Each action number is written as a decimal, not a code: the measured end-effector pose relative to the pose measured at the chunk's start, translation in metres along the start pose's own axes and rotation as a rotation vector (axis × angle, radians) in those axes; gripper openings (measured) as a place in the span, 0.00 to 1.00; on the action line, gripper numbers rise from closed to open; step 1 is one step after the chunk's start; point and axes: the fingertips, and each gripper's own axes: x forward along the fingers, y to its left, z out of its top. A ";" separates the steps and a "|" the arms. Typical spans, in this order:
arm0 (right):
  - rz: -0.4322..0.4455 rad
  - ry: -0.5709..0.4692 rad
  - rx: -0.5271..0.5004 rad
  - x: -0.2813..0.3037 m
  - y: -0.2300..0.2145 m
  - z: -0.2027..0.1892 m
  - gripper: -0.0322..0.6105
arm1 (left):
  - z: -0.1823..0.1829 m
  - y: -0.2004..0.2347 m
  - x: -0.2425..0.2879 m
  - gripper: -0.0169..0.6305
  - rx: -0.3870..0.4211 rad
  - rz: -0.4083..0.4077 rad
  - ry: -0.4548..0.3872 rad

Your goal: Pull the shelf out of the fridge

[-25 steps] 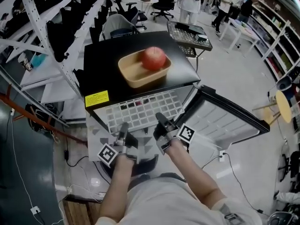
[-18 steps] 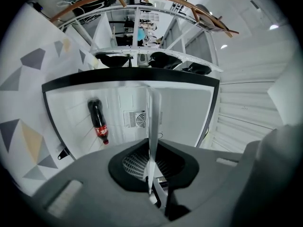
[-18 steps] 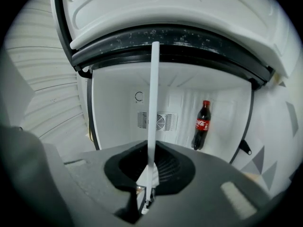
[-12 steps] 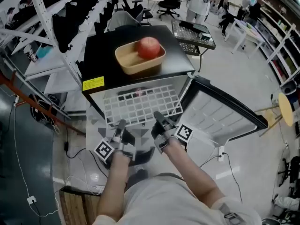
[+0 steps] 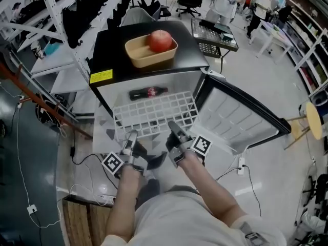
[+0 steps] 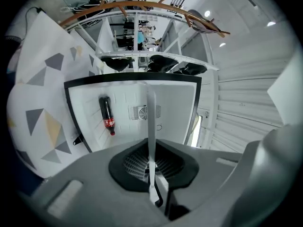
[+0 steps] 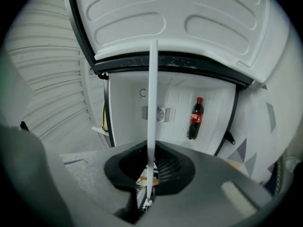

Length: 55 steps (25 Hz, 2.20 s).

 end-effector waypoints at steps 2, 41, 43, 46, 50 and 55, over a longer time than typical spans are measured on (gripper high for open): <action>0.000 0.018 -0.007 -0.015 -0.006 -0.009 0.09 | -0.009 0.005 -0.015 0.07 -0.008 0.000 -0.008; 0.294 0.419 -0.139 -0.090 0.090 -0.164 0.10 | -0.021 -0.079 -0.217 0.08 0.251 -0.137 -0.225; 0.316 0.432 -0.156 -0.081 0.102 -0.174 0.10 | -0.009 -0.089 -0.222 0.08 0.259 -0.153 -0.240; 0.340 0.451 -0.165 -0.072 0.115 -0.186 0.10 | 0.005 -0.102 -0.229 0.08 0.274 -0.179 -0.257; 0.375 0.466 -0.173 -0.064 0.130 -0.197 0.10 | 0.018 -0.118 -0.234 0.07 0.298 -0.217 -0.257; 0.416 0.482 -0.206 -0.056 0.142 -0.205 0.10 | 0.030 -0.132 -0.236 0.07 0.325 -0.255 -0.249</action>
